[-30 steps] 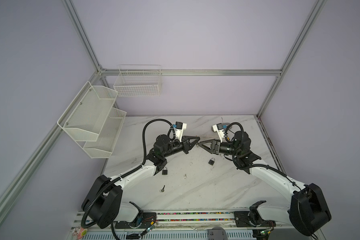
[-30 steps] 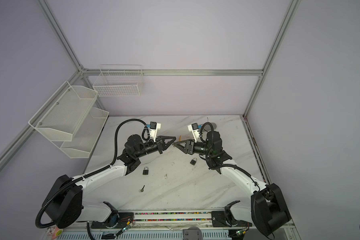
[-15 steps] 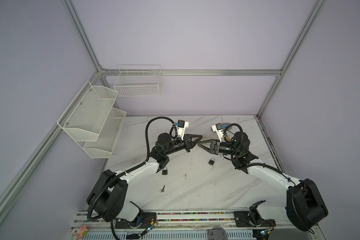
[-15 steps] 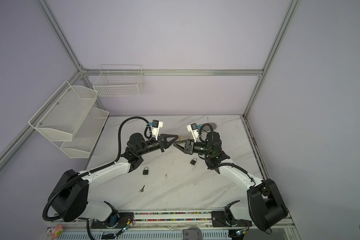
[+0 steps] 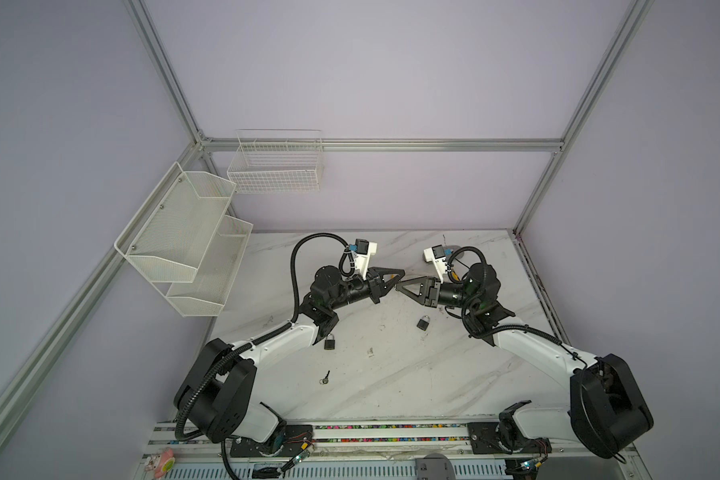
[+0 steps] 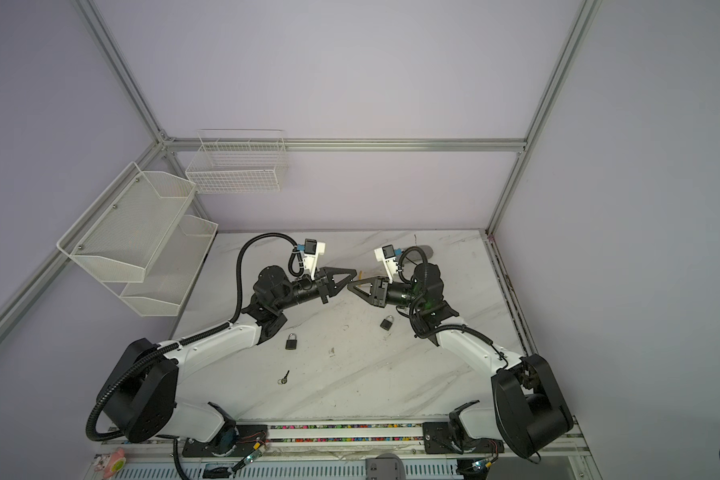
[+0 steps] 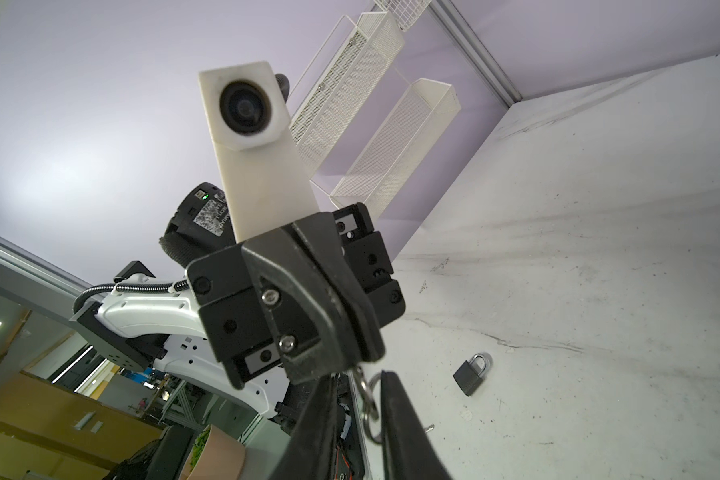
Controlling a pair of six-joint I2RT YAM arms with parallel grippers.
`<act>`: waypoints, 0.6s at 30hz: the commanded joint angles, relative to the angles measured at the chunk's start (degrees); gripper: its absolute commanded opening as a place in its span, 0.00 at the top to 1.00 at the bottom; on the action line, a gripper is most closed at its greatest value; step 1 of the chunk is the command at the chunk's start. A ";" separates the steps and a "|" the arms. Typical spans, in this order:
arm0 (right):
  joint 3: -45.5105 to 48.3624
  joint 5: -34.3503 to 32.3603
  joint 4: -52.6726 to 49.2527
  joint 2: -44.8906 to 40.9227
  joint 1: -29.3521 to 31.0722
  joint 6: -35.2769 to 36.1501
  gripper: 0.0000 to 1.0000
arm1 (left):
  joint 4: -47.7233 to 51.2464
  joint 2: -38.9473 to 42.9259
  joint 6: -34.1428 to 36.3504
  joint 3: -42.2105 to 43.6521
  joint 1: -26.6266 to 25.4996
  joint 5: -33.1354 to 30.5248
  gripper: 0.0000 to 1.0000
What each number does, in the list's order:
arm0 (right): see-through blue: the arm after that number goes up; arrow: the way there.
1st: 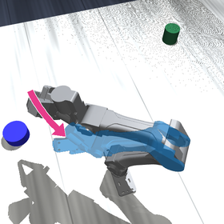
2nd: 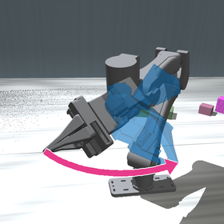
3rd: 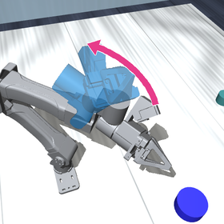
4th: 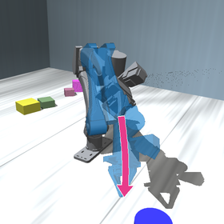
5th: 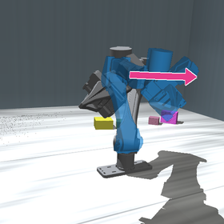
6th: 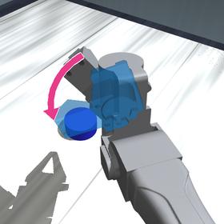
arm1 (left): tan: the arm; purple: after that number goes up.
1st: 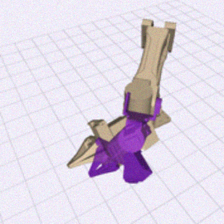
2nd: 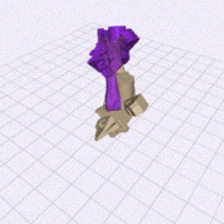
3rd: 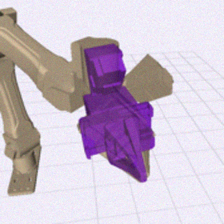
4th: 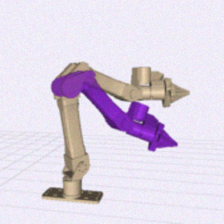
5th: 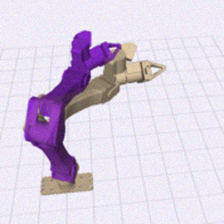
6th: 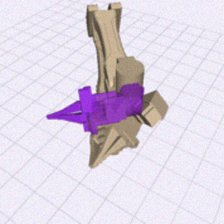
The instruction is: Unlock with the key
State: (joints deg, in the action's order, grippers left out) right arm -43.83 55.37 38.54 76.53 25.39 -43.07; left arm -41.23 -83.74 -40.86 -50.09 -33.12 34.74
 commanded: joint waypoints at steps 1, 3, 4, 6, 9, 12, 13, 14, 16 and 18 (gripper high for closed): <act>0.16 0.61 3.82 0.28 -0.30 -1.09 0.80 | -3.42 1.12 -0.54 -5.29 -0.36 1.12 1.00; 0.32 0.79 4.81 0.29 -0.30 -1.73 0.81 | -3.42 1.08 -0.54 -5.29 -0.45 1.02 1.00; 0.33 0.87 4.95 0.33 -0.27 -1.82 0.82 | -3.42 1.10 -0.53 -5.36 -0.46 1.12 1.00; 0.33 1.22 5.18 0.31 -0.34 -2.00 0.82 | -3.42 1.03 -0.55 -5.45 -0.58 1.16 1.00; 0.30 0.81 5.16 -0.10 -0.30 -2.05 0.85 | -3.42 1.06 -0.71 -5.55 -0.69 1.26 1.00; 0.20 0.27 5.16 -0.41 -0.34 -2.01 0.88 | -3.42 1.16 -0.63 -5.75 -0.89 1.47 1.00; 0.07 0.15 5.11 -0.44 -0.38 -1.95 0.90 | -3.41 1.18 -0.54 -5.72 -0.89 1.45 1.00; 0.08 0.00 5.07 -0.41 -0.42 -1.93 0.93 | -3.20 1.22 -0.54 -5.73 -0.89 1.55 1.00; 0.04 -0.18 5.05 -0.45 -0.51 -1.98 0.95 | -3.02 1.52 -0.29 -5.71 -0.89 1.64 1.00; 0.08 -0.33 5.05 -0.49 -0.51 -1.98 1.00 | -2.22 1.74 0.12 -5.68 -0.89 1.43 1.00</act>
State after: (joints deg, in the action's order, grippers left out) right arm -43.79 55.37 40.40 76.62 25.12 -44.66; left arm -42.68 -83.72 -41.32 -50.15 -33.43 34.68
